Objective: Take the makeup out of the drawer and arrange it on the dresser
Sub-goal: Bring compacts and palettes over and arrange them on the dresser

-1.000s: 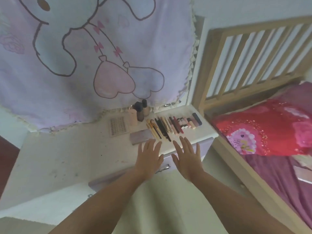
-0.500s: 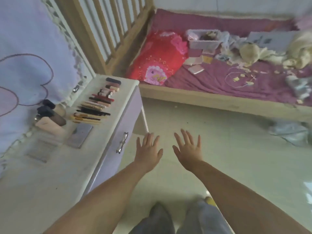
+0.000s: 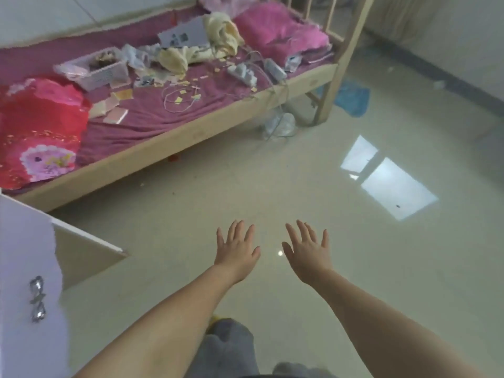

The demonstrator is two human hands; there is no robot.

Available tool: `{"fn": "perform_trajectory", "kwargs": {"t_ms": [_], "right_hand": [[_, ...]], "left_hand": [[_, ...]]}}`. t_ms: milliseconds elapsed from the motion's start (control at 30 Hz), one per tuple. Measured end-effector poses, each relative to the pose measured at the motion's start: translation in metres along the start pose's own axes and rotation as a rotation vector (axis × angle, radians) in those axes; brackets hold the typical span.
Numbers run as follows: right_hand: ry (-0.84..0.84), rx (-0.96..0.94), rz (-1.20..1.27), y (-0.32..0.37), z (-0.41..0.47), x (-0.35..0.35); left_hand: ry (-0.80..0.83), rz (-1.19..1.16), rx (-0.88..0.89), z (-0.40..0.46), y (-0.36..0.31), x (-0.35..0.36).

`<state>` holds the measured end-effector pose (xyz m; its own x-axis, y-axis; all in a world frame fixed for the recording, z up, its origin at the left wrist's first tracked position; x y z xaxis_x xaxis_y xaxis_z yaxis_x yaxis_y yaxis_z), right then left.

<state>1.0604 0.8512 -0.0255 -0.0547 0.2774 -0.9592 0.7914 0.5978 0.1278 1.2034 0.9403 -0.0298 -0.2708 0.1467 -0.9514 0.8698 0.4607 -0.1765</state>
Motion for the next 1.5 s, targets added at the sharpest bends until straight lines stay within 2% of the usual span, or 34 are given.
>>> {"fn": "perform_trajectory", "kwargs": {"t_ms": [333,500,633,833,1133,1500], "right_hand": [[-0.076,0.411,0.110,-0.267,-0.166,0.005],[-0.124,0.623,0.152,-0.361,-0.222,0.002],[-0.137,0.744,0.168,-0.420,-0.236,0.000],[-0.162,0.819,0.181,-0.505,-0.201,-0.016],[-0.184,0.918,0.196,-0.658,-0.097,-0.074],[-0.204,0.900,0.206,-0.847,0.029,-0.131]], "left_hand": [[0.101,0.108,0.384,-0.034,-0.289,0.068],[0.119,0.136,0.601,-0.037,-0.413,0.077],[0.135,0.186,0.724,-0.024,-0.485,0.082],[0.130,0.230,0.805,0.044,-0.573,0.082],[0.145,0.238,0.864,0.198,-0.701,0.064],[0.116,0.213,0.881,0.367,-0.866,0.051]]}}
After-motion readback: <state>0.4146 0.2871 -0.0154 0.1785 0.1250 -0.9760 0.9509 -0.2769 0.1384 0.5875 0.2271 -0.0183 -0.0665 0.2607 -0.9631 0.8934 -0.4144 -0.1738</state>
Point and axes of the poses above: each hand's wrist, its own z-axis towards the middle knuckle, its own x-axis out of the palm, y = z × x, the point moved 6 cm from there along z, towards the middle knuckle, and after that the axes turned 8 degrees about -y, right-handed, at the moved point
